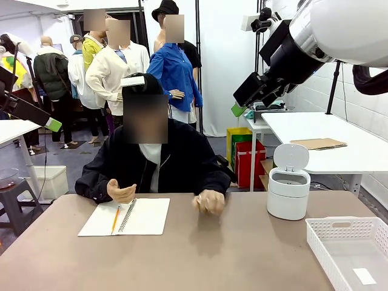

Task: Sort the paper based on its condition.
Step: If a person hands you a paper, place it in the Organizing basket , and if it's crumpled, put it in the Trash can.

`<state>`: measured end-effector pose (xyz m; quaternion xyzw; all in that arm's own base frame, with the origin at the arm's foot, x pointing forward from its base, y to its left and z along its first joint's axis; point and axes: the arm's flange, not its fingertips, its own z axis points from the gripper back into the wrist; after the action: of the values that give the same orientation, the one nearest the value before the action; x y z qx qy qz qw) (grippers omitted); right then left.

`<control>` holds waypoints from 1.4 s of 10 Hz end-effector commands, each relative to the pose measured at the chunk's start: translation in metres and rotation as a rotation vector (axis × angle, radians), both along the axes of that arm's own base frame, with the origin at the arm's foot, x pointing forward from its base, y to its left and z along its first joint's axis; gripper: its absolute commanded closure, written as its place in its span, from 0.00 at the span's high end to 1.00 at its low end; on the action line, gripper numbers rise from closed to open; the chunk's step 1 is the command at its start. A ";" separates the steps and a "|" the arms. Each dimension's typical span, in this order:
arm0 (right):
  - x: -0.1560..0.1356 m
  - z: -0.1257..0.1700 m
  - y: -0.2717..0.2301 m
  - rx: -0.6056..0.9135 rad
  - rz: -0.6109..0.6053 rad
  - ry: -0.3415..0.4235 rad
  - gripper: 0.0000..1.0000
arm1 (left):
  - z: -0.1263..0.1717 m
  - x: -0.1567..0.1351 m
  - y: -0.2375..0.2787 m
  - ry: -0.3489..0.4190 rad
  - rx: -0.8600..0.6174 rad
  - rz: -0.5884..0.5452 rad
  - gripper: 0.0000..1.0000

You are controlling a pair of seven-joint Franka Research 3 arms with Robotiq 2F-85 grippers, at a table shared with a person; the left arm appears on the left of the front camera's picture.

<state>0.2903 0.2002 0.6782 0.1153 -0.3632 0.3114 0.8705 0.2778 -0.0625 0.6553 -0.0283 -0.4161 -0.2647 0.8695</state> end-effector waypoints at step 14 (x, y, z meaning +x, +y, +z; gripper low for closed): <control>0.000 0.000 0.000 0.000 -0.001 0.001 1.00 | -0.001 -0.002 0.001 0.007 0.000 0.000 1.00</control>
<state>0.2903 0.2002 0.6782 0.1153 -0.3632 0.3114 0.8705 0.2778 -0.0625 0.6553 -0.0283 -0.4161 -0.2647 0.8695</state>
